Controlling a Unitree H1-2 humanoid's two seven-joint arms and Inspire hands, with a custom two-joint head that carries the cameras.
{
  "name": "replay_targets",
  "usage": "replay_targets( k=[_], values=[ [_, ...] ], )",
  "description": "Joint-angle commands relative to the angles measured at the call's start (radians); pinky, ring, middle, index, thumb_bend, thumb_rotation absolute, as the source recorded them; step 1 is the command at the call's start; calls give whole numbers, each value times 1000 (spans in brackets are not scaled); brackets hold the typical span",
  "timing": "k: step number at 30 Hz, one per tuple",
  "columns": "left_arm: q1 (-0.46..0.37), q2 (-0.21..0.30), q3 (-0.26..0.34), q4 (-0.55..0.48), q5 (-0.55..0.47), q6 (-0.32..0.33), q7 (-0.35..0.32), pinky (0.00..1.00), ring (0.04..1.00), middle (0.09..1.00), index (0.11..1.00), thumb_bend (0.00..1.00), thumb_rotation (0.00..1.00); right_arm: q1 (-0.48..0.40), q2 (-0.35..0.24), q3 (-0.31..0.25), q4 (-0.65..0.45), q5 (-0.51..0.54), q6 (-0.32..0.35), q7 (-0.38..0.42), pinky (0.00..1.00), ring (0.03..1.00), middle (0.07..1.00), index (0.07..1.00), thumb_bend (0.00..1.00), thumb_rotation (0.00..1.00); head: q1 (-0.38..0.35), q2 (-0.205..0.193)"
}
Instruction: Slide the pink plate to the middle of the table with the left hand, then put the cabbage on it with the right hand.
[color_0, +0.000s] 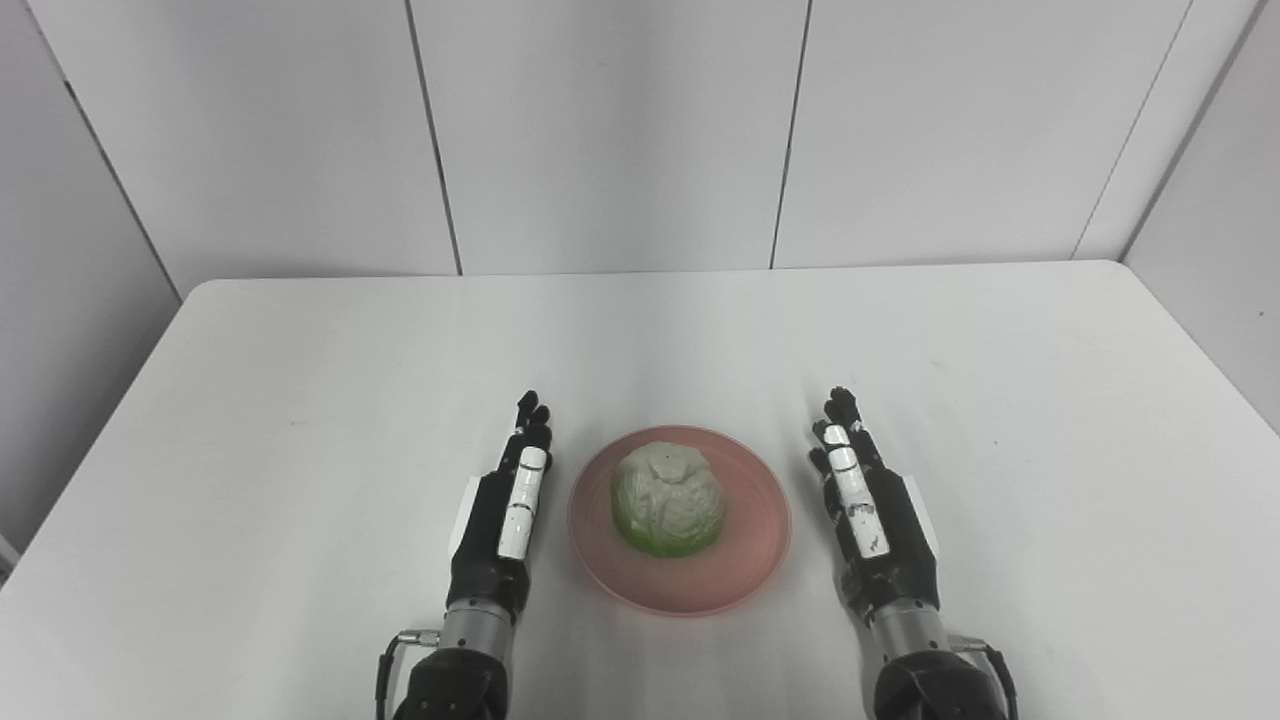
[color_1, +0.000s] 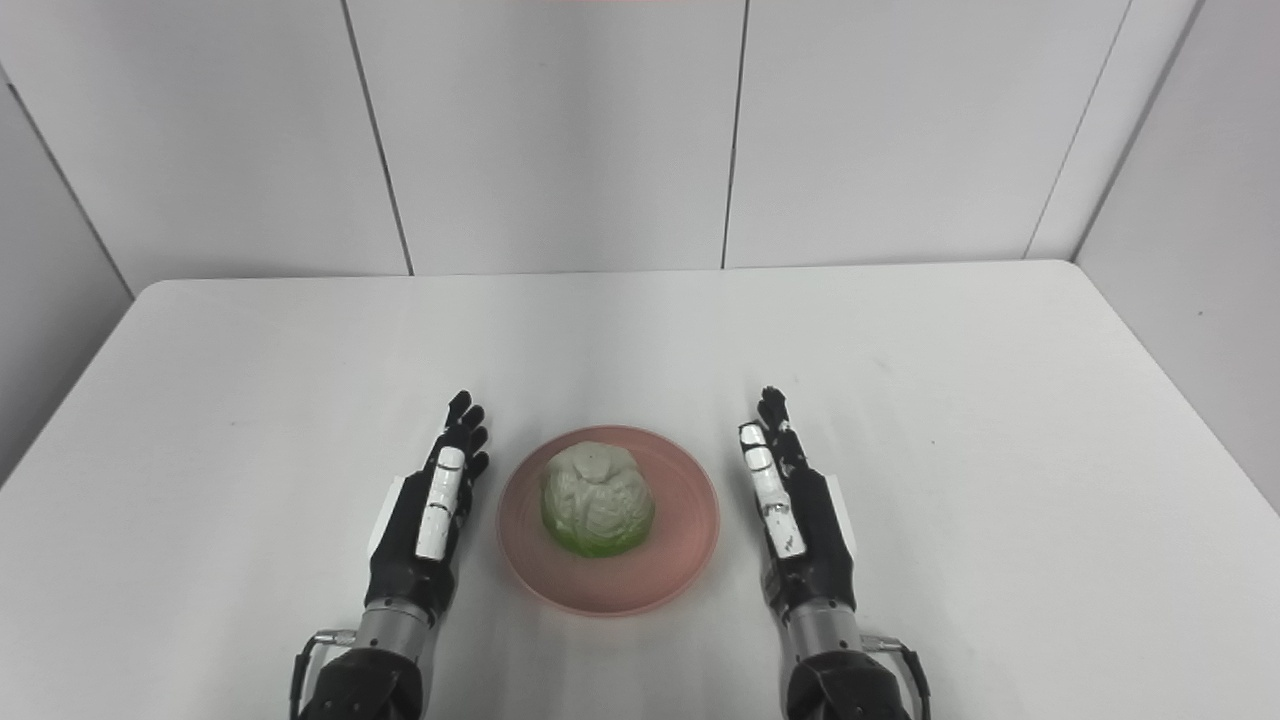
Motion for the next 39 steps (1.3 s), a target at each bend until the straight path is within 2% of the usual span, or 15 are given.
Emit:
replay_targets(
  k=[1, 11, 24, 29, 34, 39],
  values=[
    [-34, -4, -1, -15, -3, -1, -3, 1000, 1000, 1000, 1000, 646, 1000, -30, 6, 5, -32, -3, -32, 7, 1000, 984, 996, 965, 720, 788, 0, 0],
    [-33, 0, -3, -25, -6, 21, -10, 1000, 1000, 1000, 1000, 674, 1000, -28, 9, 7, -39, -13, -26, 5, 1000, 983, 995, 968, 733, 814, -2, 3],
    [-27, -5, -5, -28, -4, 10, -6, 1000, 1000, 1000, 1000, 680, 1000, -21, 7, 9, -50, -19, -26, 8, 995, 975, 989, 967, 729, 841, 6, -5],
    [-23, -12, -2, -34, -12, 4, -4, 1000, 1000, 1000, 1000, 678, 1000, -18, 4, 13, -57, -23, -22, 8, 992, 974, 986, 964, 735, 832, 13, -7],
    [-15, -9, -11, -51, 4, 26, -4, 1000, 1000, 1000, 1000, 704, 1000, -9, -2, 14, -76, -18, -12, 13, 999, 984, 996, 976, 716, 837, 19, -6],
    [-16, -17, -10, -58, -2, 30, 0, 1000, 1000, 1000, 1000, 683, 1000, -8, -5, 13, -90, -11, 3, 13, 998, 984, 997, 975, 719, 821, 17, -1]
  ],
)
